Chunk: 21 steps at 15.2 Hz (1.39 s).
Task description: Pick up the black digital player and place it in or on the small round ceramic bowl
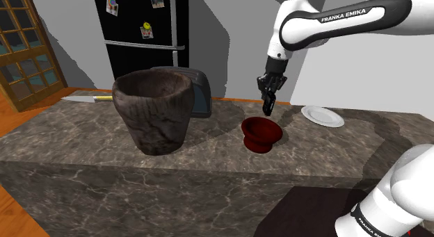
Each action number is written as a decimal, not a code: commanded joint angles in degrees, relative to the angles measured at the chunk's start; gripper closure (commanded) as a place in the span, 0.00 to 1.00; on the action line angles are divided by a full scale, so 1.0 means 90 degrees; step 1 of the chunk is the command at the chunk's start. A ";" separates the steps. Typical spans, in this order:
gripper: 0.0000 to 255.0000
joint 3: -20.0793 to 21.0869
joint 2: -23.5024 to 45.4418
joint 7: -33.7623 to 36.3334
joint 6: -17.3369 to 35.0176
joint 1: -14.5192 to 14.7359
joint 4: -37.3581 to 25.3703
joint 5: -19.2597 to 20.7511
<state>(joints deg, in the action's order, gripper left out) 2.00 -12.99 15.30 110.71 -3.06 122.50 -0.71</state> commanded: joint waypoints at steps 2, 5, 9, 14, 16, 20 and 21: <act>1.00 0.0006 0.0050 0.0007 0.0241 0.0004 0.0186 -0.0001; 1.00 0.0008 0.0108 0.0007 0.0500 0.0004 0.0387 -0.0001; 1.00 0.0011 0.0205 0.0008 0.0847 0.0005 0.0638 0.0001; 1.00 0.0014 0.0319 0.0009 0.1183 0.0005 0.0859 0.0003; 1.00 0.0014 0.0320 0.0009 0.1183 0.0005 0.0858 0.0003; 1.00 0.0014 0.0320 0.0009 0.1183 0.0005 0.0858 0.0003; 1.00 0.0014 0.0320 0.0009 0.1183 0.0005 0.0858 0.0003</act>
<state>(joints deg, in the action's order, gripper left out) 2.12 -10.10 15.38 121.35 -3.02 130.23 -0.69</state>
